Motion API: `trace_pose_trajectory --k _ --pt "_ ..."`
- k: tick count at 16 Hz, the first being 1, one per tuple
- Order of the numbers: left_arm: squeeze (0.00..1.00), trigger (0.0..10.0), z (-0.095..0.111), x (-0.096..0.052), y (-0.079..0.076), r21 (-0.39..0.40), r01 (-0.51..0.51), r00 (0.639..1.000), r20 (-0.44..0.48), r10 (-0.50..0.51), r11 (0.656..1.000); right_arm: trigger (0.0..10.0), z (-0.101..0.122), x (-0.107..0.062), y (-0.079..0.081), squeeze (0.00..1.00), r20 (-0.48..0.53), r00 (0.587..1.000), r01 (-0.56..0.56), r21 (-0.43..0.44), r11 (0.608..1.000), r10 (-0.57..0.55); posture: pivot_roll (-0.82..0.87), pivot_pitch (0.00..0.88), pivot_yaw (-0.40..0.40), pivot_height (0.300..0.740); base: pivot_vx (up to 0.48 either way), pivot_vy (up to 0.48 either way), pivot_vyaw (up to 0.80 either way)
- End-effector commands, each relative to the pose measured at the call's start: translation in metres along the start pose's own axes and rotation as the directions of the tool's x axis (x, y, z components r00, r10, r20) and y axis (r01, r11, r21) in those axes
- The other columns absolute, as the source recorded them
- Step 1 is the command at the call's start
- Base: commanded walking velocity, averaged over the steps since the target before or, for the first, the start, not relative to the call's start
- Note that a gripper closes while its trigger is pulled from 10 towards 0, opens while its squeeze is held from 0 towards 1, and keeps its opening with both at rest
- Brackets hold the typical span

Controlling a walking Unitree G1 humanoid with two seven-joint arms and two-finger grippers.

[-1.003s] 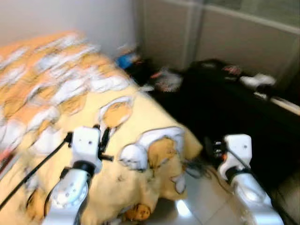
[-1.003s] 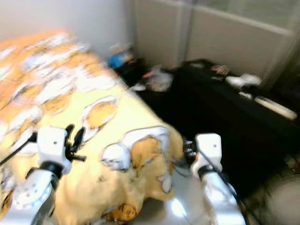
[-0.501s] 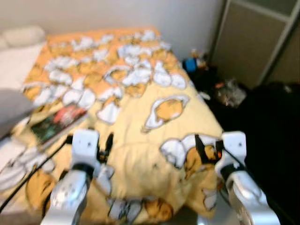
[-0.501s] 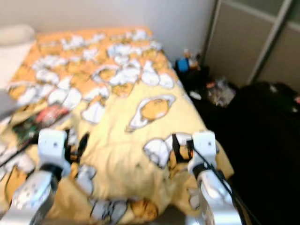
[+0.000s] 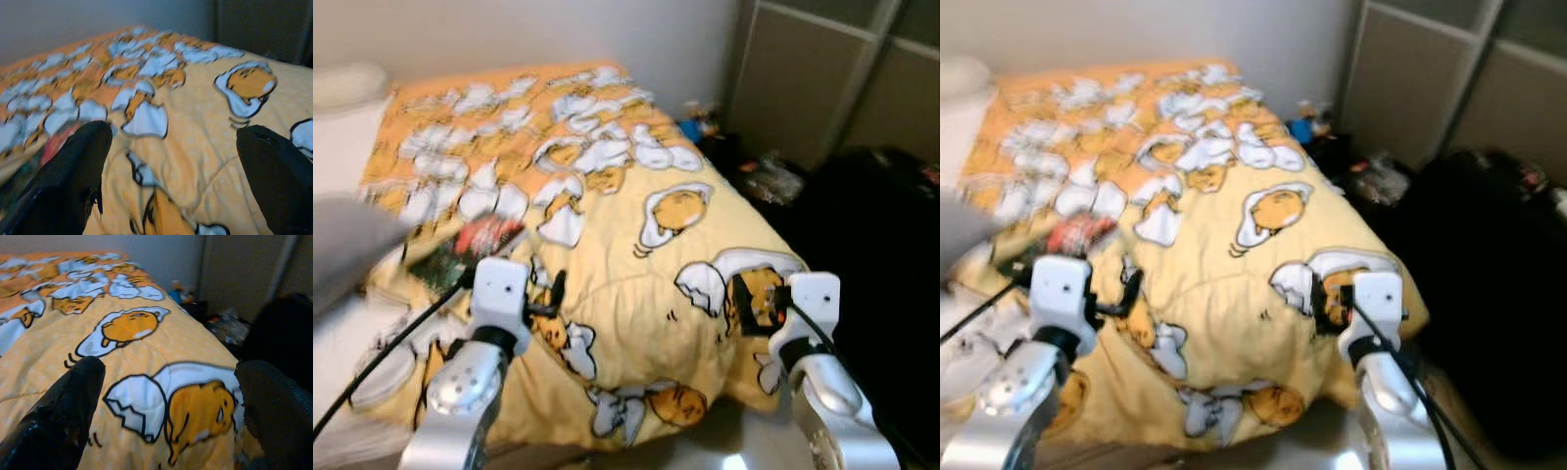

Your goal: Clean up the room

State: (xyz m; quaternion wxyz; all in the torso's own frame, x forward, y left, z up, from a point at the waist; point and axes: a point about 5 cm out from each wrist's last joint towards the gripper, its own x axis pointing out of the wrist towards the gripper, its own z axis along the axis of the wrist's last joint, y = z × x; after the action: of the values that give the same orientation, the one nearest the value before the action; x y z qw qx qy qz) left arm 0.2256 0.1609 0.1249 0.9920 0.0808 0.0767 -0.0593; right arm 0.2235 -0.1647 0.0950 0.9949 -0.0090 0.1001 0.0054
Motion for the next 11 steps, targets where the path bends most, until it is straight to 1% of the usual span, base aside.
trace_pose_trajectory --k 1,4,7,10,11 --pt "1.0 10.0 0.0 0.001 0.003 0.008 -0.007 1.0 -0.005 0.007 1.0 10.0 0.001 0.002 0.002 0.98 -0.004 1.0 -0.003 0.006 1.0 0.003 -0.02 0.0 0.035 0.74 0.0 0.322 0.0" --pt "1.0 10.0 0.001 0.003 0.002 0.006 -0.008 1.0 -0.006 0.008 1.0 10.0 0.005 0.006 0.004 0.97 0.003 1.0 -0.002 0.009 1.0 0.002 -0.01 0.0 0.03 0.74 0.0 0.321 0.0" --pt "1.0 10.0 0.0 0.004 0.003 -0.001 -0.022 1.0 -0.009 0.022 1.0 10.0 0.006 0.009 0.008 0.97 0.002 1.0 -0.025 -0.005 1.0 0.025 -0.01 0.0 0.024 0.74 0.0 0.321 0.0" --pt "1.0 10.0 -0.001 0.002 0.005 -0.006 -0.043 0.999 -0.015 0.043 0.999 10.0 0.009 0.013 0.007 0.97 0.009 0.999 -0.03 -0.027 0.999 0.03 0.0 0.0 0.014 0.74 0.0 0.319 0.0" --pt "1.0 10.0 -0.001 0.002 0.005 -0.005 -0.044 0.999 -0.015 0.044 0.999 10.0 0.01 0.015 0.007 0.97 0.01 1.0 -0.026 -0.047 0.999 0.027 0.0 0.0 0.013 0.74 0.0 0.322 0.0"
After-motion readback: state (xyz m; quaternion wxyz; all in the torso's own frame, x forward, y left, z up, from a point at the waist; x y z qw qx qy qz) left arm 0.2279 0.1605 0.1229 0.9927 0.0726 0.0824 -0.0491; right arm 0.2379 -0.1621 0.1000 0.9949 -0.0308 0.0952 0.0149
